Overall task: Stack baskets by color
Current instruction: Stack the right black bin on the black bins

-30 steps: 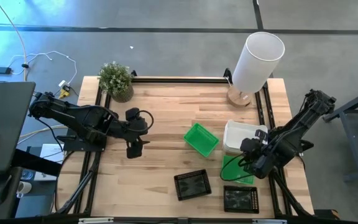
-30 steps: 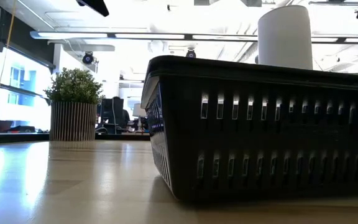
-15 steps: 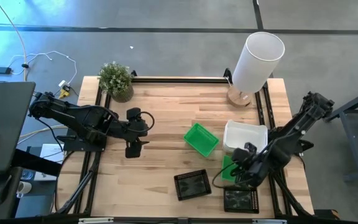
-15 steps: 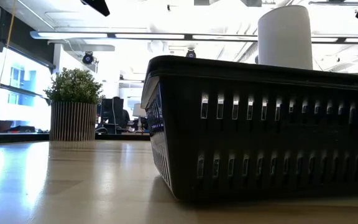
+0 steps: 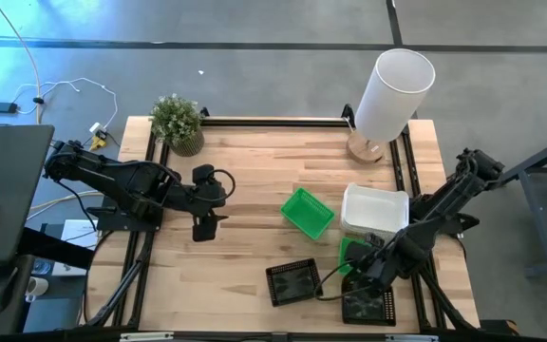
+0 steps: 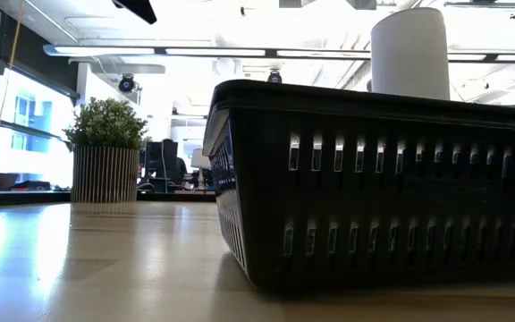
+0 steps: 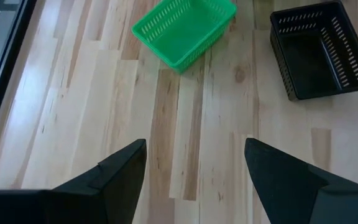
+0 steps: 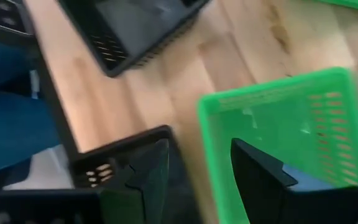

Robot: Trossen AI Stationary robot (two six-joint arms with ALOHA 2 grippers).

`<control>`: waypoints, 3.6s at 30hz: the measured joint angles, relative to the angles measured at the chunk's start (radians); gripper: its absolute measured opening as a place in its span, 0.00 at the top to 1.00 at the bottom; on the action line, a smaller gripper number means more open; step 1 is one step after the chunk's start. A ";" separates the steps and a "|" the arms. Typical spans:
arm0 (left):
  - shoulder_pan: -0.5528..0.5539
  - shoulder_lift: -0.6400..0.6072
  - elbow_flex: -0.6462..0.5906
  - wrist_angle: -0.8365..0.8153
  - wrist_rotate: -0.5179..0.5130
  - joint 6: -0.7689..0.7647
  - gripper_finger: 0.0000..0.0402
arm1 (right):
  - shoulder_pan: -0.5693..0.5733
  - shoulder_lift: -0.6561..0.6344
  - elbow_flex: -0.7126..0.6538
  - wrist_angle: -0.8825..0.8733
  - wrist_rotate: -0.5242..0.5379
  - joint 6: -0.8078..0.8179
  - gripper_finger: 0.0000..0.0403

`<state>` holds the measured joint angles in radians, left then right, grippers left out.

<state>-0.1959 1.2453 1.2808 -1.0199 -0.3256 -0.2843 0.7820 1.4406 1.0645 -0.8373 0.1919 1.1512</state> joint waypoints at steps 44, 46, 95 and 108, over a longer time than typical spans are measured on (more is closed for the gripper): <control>0.000 0.000 0.000 0.000 0.000 -0.053 0.35 | 0.115 0.244 0.000 0.118 0.029 -0.006 0.62; 0.000 0.000 0.000 0.001 0.000 -0.053 0.36 | 0.115 0.265 0.000 0.119 0.001 0.003 0.64; -0.088 0.000 -0.390 0.164 0.109 -0.307 0.36 | -0.183 0.288 0.554 -0.292 0.098 -0.605 1.00; -0.094 0.000 -0.402 0.164 0.108 -0.333 0.35 | -0.329 0.288 0.558 -0.016 -0.007 -1.000 1.00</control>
<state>-0.2897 1.2453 0.8787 -0.8558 -0.2172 -0.6178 0.4530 1.7283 1.6230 -0.8536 0.1848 0.1513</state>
